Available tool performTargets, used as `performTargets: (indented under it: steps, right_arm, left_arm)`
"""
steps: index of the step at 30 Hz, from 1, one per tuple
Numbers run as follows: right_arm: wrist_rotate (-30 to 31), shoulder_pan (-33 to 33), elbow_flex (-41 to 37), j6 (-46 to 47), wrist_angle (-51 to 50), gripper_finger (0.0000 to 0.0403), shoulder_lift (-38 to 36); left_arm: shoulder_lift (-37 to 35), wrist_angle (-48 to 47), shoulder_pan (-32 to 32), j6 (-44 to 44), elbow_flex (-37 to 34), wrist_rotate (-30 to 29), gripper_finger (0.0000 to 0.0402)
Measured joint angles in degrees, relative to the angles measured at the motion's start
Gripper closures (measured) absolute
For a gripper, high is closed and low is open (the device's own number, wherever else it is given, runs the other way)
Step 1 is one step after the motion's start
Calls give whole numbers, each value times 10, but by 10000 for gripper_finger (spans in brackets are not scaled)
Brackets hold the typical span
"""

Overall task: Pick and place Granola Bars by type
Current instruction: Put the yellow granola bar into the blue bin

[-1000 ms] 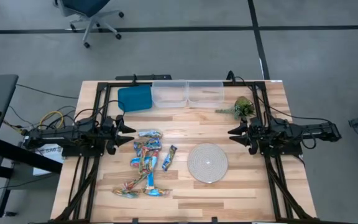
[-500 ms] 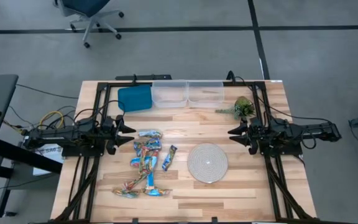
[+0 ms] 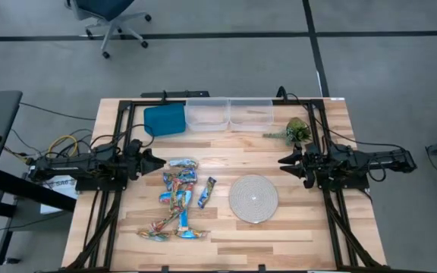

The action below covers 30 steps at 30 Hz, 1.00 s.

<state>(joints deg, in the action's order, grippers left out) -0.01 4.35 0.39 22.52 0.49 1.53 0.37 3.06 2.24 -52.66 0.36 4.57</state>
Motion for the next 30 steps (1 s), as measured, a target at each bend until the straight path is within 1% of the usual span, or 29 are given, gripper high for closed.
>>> performTargets:
  steps: [5, 9, 11, 13, 17, 19, 25, 30]
  right_arm:
    - [0, 0, 0, 0, 0, 260, 0]
    - [0, 0, 0, 0, 0, 262, 0]
    - [0, 0, 0, 0, 0, 261, 0]
    - [0, 0, 0, 0, 0, 260, 0]
    - [0, 0, 0, 0, 0, 259, 0]
    - [0, 0, 0, 0, 0, 261, 0]
    - [0, 0, 0, 0, 0, 260, 0]
    - [0, 0, 0, 0, 0, 260, 0]
  left_arm:
    - [0, -5, 0, 3, 0, -26, 219]
    - [0, -14, 0, 79, 4, -28, 219]
    - [12, -77, 0, 101, 31, -37, 219]
    - [40, -147, 0, 137, 69, -59, 219]
    - [119, -230, 0, 194, 156, -95, 219]
    - [168, -257, 0, 208, 192, -94, 219]
    - [332, -279, -14, 251, 294, -64, 219]
    - [460, -325, -18, 249, 365, -73, 219]
